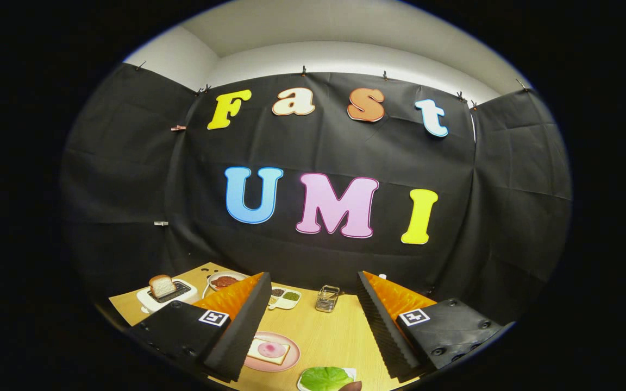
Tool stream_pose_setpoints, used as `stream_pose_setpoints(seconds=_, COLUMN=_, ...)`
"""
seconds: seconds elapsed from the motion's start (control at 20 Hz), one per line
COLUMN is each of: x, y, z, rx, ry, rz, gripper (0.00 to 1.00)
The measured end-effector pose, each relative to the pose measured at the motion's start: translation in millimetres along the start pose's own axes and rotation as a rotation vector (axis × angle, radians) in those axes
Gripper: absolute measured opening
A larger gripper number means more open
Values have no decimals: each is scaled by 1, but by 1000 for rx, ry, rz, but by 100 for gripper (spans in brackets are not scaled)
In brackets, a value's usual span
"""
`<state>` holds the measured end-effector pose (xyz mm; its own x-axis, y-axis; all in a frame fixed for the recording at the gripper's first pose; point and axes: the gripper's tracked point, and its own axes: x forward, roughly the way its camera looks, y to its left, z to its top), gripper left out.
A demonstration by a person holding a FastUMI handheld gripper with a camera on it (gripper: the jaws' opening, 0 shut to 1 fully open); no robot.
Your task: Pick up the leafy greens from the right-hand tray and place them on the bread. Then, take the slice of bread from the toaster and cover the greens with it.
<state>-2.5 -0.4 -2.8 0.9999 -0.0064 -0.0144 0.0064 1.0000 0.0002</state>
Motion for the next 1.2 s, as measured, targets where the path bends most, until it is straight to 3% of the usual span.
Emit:
stream_pose_setpoints(seconds=0.25, x=-2, y=1, z=-6, rx=-1, ry=13, rz=10, gripper=97)
stream_pose_setpoints(seconds=0.4, x=2, y=15, z=-24, rx=-3, ry=82, rz=113, gripper=97)
stream_pose_setpoints(seconds=0.7, x=-17, y=-1, z=-155, rx=-64, ry=453, rz=282, gripper=98)
stream_pose_setpoints(seconds=0.9, x=-26, y=-29, z=-237, rx=-31, ry=644, rz=258, gripper=97)
stream_pose_setpoints(seconds=1.2, x=-29, y=-45, z=-323, rx=-58, ry=815, rz=274, gripper=98)
